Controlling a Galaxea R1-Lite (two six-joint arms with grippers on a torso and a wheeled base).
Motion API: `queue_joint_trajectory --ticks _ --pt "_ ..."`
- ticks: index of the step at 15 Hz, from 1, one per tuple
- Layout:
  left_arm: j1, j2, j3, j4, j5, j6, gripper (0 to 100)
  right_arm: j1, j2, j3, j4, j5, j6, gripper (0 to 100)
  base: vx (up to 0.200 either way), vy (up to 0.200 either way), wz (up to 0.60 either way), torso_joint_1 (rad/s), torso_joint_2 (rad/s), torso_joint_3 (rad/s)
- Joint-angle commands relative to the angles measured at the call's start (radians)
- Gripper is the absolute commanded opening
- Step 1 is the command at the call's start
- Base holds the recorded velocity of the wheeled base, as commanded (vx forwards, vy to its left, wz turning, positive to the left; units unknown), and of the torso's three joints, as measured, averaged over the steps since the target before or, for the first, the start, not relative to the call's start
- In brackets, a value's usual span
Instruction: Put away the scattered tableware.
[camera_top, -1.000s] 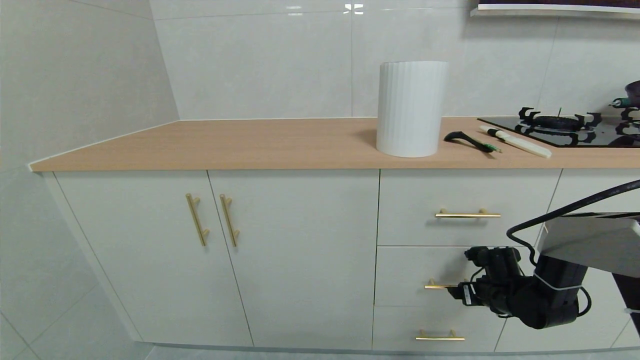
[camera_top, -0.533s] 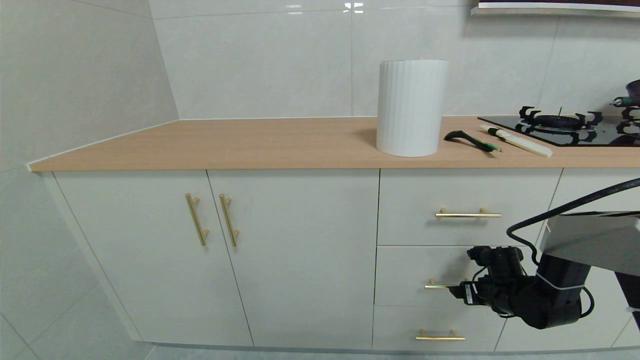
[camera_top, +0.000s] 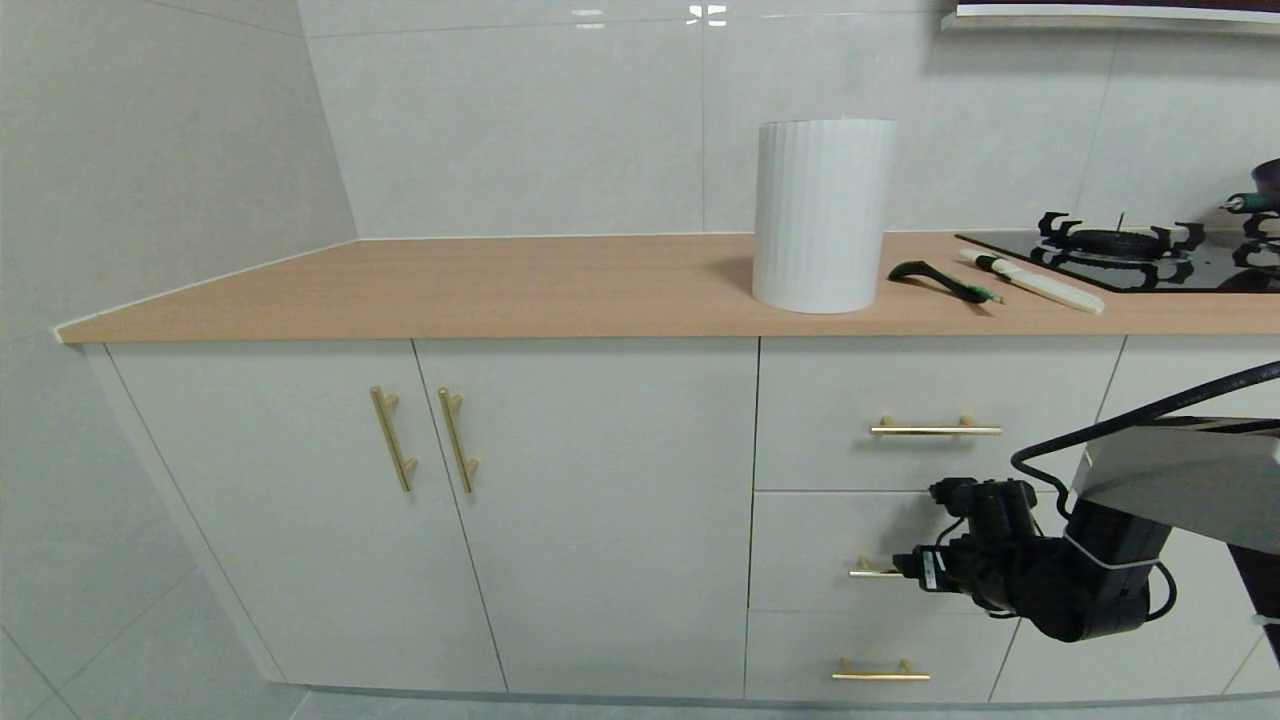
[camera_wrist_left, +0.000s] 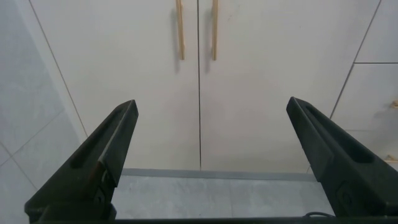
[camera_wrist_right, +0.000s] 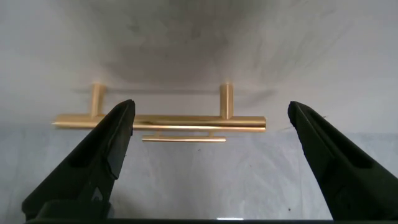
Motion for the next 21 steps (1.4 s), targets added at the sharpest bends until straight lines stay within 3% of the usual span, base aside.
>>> queue_joint_trajectory --ticks 1,7,16,20,21 --pt "0.0 0.0 0.0 -0.001 0.0 0.0 100 0.014 0.022 -0.029 0.037 -0.018 0.0 100 0.0 0.0 0.0 0.0 0.0 0.0" --pt "0.0 0.0 0.0 -0.001 0.0 0.0 100 0.018 0.025 -0.04 0.048 -0.019 0.0 100 0.0 0.0 0.0 0.0 0.0 0.0" --pt "0.0 0.0 0.0 0.0 0.0 0.0 100 0.018 0.013 -0.068 0.179 -0.019 0.003 100 0.0 0.0 0.0 0.0 0.0 0.0" --pt "0.0 0.0 0.0 -0.001 0.0 0.0 100 0.051 -0.193 0.115 0.243 -0.013 0.0 100 0.0 0.0 0.0 0.0 0.0 0.0" --pt "0.0 0.0 0.0 0.0 0.0 0.0 100 0.085 -0.368 0.175 0.349 -0.001 0.0 100 0.0 0.0 0.0 0.0 0.0 0.0"
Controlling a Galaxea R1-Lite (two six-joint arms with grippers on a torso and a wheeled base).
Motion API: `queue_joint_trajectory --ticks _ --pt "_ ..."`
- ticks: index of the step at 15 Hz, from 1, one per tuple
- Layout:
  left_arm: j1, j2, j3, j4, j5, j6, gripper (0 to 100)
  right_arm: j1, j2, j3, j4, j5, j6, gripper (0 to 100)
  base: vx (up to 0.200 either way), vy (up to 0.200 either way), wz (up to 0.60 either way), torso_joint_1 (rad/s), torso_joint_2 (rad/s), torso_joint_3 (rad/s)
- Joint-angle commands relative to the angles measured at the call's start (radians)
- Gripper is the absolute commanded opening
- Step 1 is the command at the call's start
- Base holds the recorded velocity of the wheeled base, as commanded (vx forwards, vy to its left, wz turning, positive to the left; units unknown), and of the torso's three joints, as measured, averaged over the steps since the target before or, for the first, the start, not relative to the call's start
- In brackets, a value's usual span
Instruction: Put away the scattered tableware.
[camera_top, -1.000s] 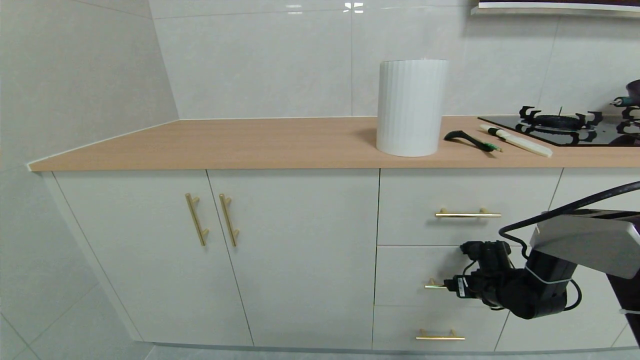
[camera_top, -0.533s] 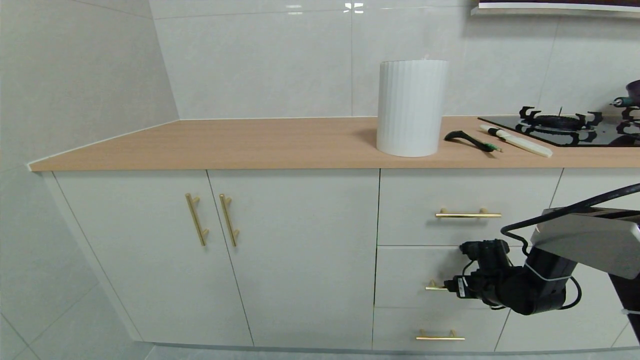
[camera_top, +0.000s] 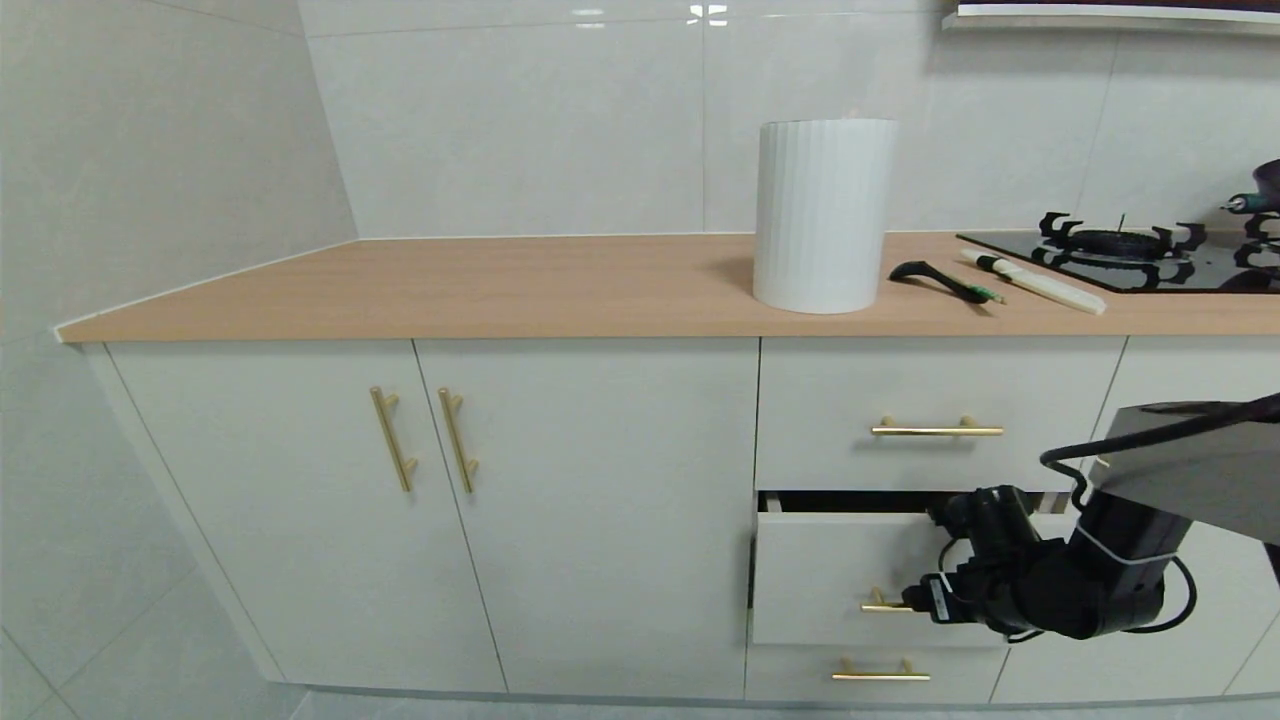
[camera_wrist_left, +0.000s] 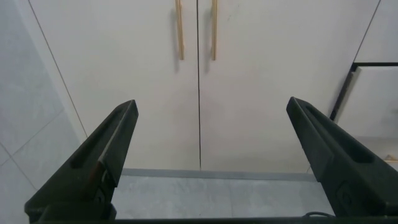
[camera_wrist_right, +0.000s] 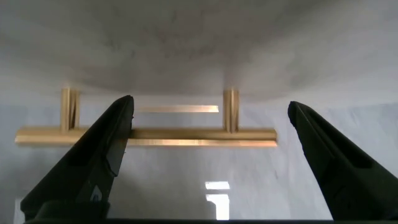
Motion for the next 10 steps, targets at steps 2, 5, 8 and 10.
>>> queue_joint_trajectory --ticks 2,5,8,10 --pt "0.0 0.0 0.0 -0.001 0.001 0.0 100 0.093 -0.477 0.107 0.288 0.032 0.006 100 0.0 0.0 0.0 0.0 0.0 0.0" --pt "0.0 0.0 0.0 -0.001 0.001 0.0 100 0.142 -0.669 0.092 0.389 0.03 0.018 100 0.0 0.0 0.0 0.0 0.0 0.0" --pt "0.0 0.0 0.0 -0.001 0.001 0.0 100 0.144 -0.67 0.078 0.38 0.029 0.027 100 0.0 0.0 0.0 0.0 0.0 0.0" --pt "0.0 0.0 0.0 -0.001 0.001 0.0 100 0.139 -0.551 0.064 0.296 0.026 0.095 100 0.0 0.0 0.0 0.0 0.0 0.0"
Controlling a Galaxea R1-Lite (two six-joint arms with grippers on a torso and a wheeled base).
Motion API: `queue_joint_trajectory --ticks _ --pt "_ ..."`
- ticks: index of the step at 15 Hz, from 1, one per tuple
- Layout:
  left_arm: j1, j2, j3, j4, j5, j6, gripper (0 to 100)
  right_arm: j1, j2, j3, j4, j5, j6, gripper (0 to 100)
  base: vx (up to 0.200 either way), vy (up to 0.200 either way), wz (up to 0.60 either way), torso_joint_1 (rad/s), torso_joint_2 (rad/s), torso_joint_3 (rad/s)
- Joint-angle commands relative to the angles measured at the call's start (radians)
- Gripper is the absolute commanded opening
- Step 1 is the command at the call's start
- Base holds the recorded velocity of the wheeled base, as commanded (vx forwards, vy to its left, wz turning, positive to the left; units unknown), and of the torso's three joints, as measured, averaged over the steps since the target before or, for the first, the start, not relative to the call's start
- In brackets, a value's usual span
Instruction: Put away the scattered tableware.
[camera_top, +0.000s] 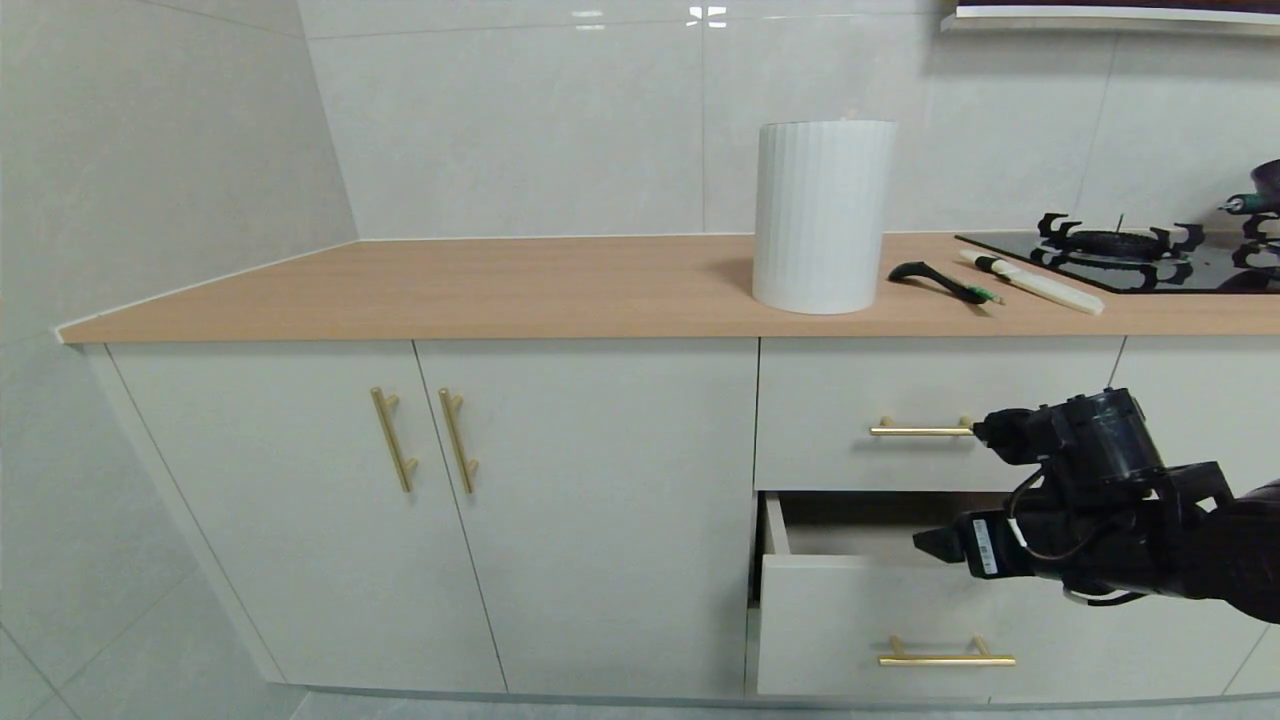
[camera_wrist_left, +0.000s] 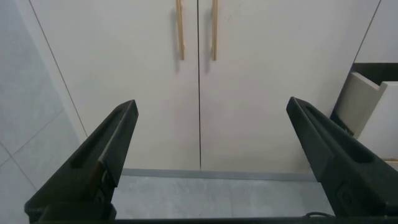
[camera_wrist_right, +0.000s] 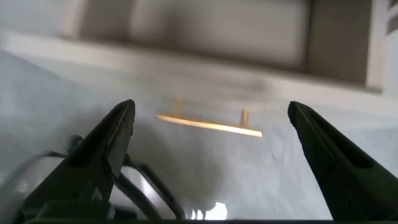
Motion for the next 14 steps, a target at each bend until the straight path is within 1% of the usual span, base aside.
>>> queue_joint_trajectory --ticks 1,2,4,5,14 --pt "0.0 0.0 0.0 0.0 0.001 0.0 100 -0.012 0.122 -0.011 -0.105 -0.008 0.032 100 0.0 0.0 0.0 0.0 0.0 0.0" --pt "0.0 0.0 0.0 -0.001 0.001 0.0 100 -0.027 0.197 -0.009 -0.188 -0.028 0.032 100 0.0 0.0 0.0 0.0 0.0 0.0" --pt "0.0 0.0 0.0 -0.001 0.001 0.0 100 -0.047 0.28 -0.008 -0.291 -0.052 0.034 100 0.0 0.0 0.0 0.0 0.0 0.0" --pt "0.0 0.0 0.0 -0.001 0.001 0.0 100 -0.049 0.301 -0.008 -0.306 -0.052 0.034 100 0.0 0.0 0.0 0.0 0.0 0.0" --pt "0.0 0.0 0.0 0.0 0.001 0.0 100 -0.049 0.336 -0.008 -0.297 -0.052 0.028 100 0.0 0.0 0.0 0.0 0.0 0.0"
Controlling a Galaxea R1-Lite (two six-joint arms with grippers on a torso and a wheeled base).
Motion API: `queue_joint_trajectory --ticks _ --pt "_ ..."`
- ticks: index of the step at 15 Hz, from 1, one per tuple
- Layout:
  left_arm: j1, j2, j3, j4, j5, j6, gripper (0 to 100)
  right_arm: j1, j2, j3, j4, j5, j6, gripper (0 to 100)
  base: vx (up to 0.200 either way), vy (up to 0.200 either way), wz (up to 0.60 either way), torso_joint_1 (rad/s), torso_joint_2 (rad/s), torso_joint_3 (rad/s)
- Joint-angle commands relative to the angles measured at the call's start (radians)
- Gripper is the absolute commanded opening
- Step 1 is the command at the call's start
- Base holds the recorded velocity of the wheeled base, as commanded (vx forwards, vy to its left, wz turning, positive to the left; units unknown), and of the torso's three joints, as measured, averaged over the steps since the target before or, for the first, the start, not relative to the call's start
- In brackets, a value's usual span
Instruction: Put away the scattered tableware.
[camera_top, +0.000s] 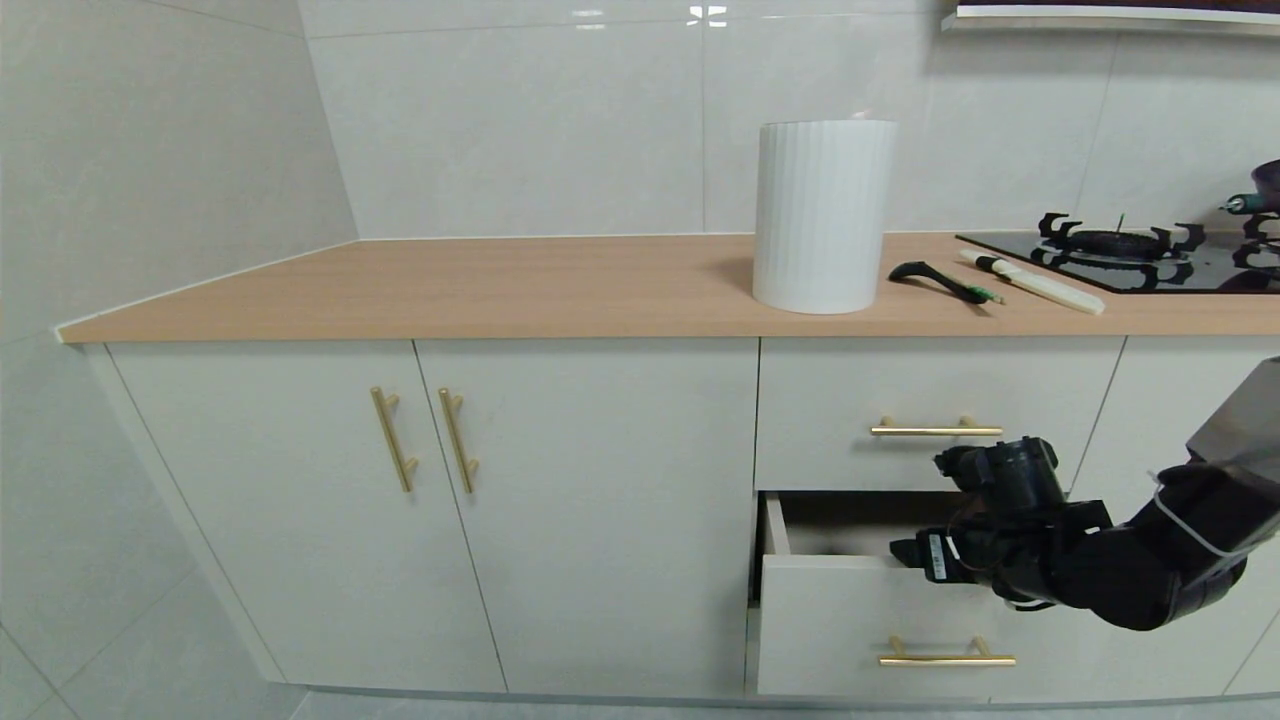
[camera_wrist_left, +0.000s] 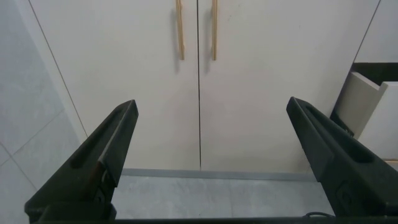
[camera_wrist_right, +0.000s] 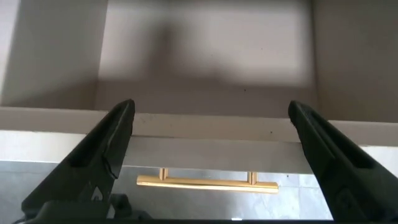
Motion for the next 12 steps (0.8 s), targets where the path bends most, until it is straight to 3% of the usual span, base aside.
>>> queue_joint_trajectory --ticks 1,12 --pt "0.0 0.0 0.0 0.001 0.001 0.0 100 0.001 0.002 0.002 0.023 0.002 -0.003 100 0.0 0.0 0.0 0.0 0.0 0.0" --pt "0.0 0.0 0.0 -0.001 0.001 0.0 100 0.008 -0.101 0.007 0.227 0.008 -0.045 100 0.0 0.0 0.0 0.0 0.0 0.0"
